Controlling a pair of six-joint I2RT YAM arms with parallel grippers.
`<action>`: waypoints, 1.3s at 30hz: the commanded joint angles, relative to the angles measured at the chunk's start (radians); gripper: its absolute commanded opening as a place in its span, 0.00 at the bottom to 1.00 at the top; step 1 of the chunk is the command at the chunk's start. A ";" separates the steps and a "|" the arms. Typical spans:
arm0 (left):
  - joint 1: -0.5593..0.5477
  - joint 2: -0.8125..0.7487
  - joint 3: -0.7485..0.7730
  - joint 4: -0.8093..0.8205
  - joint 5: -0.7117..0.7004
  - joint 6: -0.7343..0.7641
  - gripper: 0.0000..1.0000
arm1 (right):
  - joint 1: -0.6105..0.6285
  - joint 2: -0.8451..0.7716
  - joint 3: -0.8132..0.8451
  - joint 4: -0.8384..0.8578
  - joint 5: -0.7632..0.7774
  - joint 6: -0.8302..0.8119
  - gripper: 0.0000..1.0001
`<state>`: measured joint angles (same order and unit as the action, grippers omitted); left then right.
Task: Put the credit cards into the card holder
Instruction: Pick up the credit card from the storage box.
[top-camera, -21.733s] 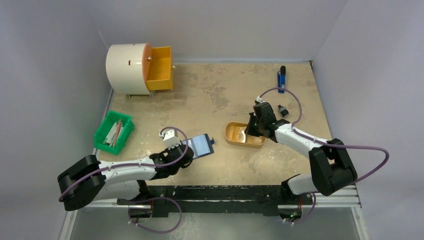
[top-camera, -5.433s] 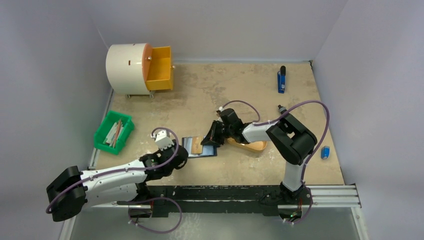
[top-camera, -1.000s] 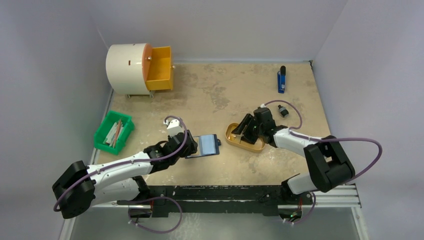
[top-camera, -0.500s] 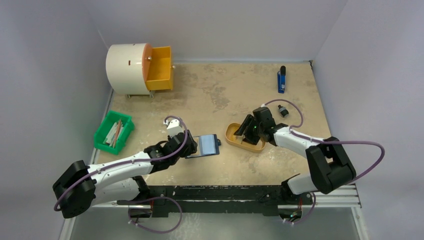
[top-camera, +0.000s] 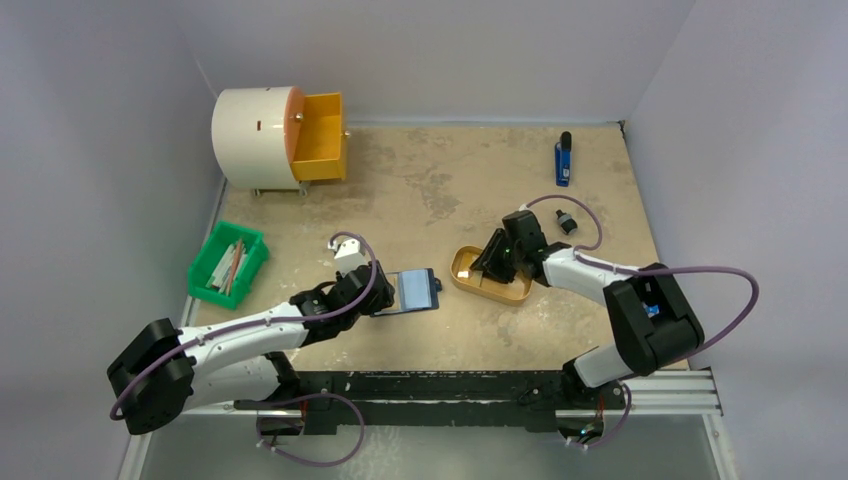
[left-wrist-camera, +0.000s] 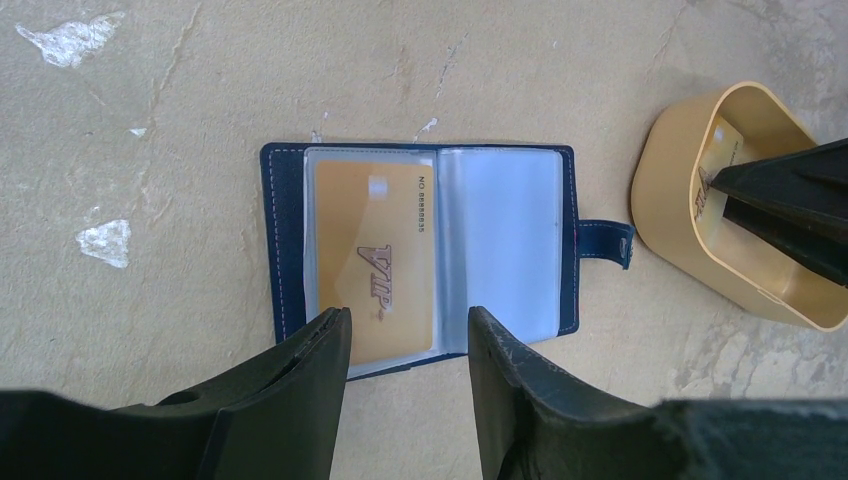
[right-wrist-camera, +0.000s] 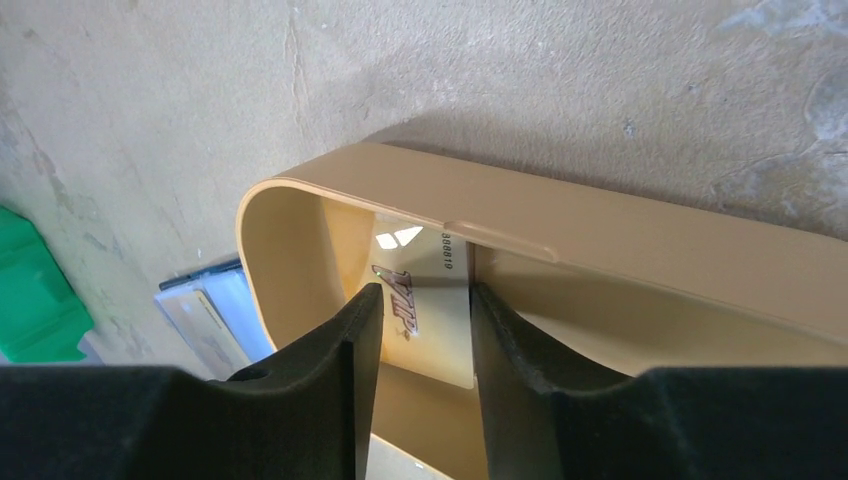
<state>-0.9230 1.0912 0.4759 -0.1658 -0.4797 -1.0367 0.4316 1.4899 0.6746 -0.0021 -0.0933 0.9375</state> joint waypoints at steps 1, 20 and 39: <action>0.001 0.003 0.001 0.019 -0.023 -0.007 0.46 | 0.003 0.047 -0.040 -0.102 0.090 -0.043 0.38; 0.001 0.004 0.007 0.011 -0.028 -0.008 0.45 | 0.001 -0.059 -0.102 -0.162 0.153 -0.036 0.17; 0.001 0.008 0.012 0.009 -0.030 -0.010 0.45 | 0.001 -0.184 -0.099 -0.201 0.144 -0.019 0.00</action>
<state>-0.9230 1.0992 0.4759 -0.1730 -0.4862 -1.0370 0.4316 1.3338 0.5930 -0.1059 0.0132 0.9295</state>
